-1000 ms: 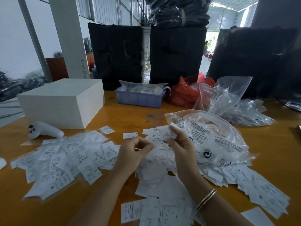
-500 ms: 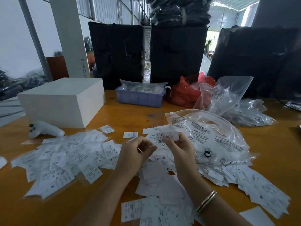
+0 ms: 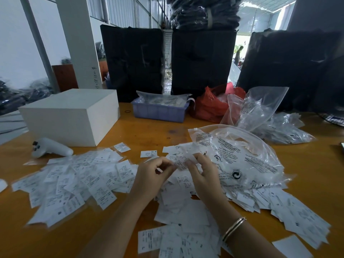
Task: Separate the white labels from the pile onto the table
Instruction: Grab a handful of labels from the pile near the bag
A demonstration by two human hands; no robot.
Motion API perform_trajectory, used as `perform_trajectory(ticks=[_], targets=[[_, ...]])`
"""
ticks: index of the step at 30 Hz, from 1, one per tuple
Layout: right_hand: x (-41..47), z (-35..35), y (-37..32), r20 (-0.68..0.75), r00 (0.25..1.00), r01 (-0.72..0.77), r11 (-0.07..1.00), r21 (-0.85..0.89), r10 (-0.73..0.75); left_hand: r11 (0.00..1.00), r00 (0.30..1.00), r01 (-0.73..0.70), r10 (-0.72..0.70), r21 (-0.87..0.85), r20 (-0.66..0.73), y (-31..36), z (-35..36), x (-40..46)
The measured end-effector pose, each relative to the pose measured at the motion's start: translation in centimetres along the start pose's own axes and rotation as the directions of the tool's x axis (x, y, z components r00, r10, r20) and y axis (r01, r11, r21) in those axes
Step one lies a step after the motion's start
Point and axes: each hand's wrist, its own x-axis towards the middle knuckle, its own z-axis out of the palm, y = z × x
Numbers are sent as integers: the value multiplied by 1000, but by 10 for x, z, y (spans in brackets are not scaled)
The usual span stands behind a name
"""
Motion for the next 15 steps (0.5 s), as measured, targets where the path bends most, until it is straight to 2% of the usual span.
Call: perform_trajectory(ticks=[5, 7, 11, 15], targets=[[0, -1, 1, 44, 992, 129, 959, -252, -122, 996, 995, 57, -52, -64, 82, 0, 3, -1], [-3, 1, -1, 58, 989, 144, 958, -248, -133, 993, 993, 68, -59, -93, 100, 2, 4, -1], [-4, 0, -2, -45, 995, 78, 987, -140, -84, 982, 993, 116, -112, -149, 32, 4, 2, -1], [-5, 2, -3, 67, 985, 168, 961, -220, -157, 973, 988, 151, -152, -175, 11, 3, 2, 0]])
